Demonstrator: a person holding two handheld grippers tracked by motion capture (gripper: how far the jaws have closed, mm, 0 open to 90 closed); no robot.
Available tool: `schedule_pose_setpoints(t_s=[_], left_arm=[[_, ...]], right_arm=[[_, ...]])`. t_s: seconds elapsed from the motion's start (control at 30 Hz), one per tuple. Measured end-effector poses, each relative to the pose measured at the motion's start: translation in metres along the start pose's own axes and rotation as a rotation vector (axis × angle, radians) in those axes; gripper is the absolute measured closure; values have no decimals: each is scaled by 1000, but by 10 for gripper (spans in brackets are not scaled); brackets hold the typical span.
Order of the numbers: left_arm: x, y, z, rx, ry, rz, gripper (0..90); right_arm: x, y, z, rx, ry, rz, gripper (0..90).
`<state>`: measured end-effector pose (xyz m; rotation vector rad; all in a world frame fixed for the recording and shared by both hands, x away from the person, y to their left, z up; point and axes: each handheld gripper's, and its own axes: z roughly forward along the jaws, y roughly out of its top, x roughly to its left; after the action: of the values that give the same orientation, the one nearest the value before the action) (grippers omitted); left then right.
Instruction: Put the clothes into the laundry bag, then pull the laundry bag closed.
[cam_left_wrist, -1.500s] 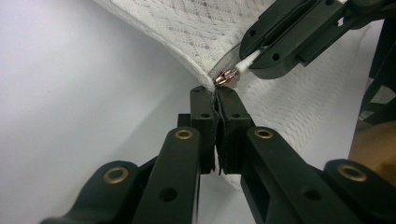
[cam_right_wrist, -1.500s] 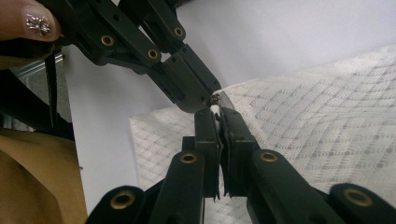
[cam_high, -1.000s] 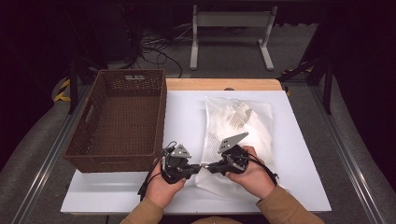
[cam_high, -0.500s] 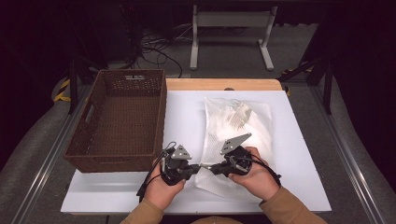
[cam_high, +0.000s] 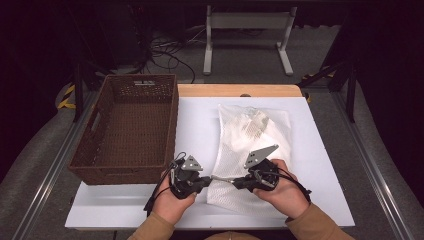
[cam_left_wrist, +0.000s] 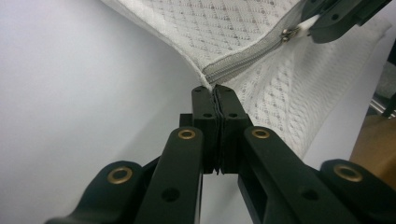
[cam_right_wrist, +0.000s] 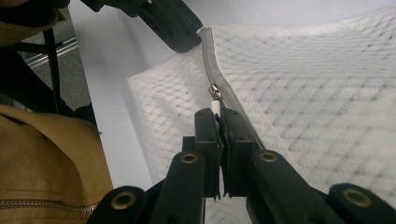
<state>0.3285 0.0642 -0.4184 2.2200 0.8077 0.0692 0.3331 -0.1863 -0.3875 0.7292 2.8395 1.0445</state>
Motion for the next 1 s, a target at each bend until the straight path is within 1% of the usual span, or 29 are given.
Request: schedule_pose_setpoints(t_s=[0.27,0.6,0.63,0.83,0.9,0.93,1.0], left_arm=[[1,0,0,13,-2,3,886],[3,0,0,22,-11,-1,886],[3,1,0,25,-10,-2,886],[5,0,0,28,-8,-3,886],[5,0,1,29,-9,3,886],[5,0,0,34,-2,5,886],[5,0,1,34,-7,3,886]], right_arm=[[2,-4,-6,-2,-9,7,870],[2,-16,-25,-15,-36,31,869],[2,-18,-26,-15,-40,40,870],[2,-25,-37,-22,-54,52,870],[1,-27,-40,-26,-57,54,869],[1,-28,-41,-26,-56,55,869],[1,-30,-43,-26,-60,59,869]])
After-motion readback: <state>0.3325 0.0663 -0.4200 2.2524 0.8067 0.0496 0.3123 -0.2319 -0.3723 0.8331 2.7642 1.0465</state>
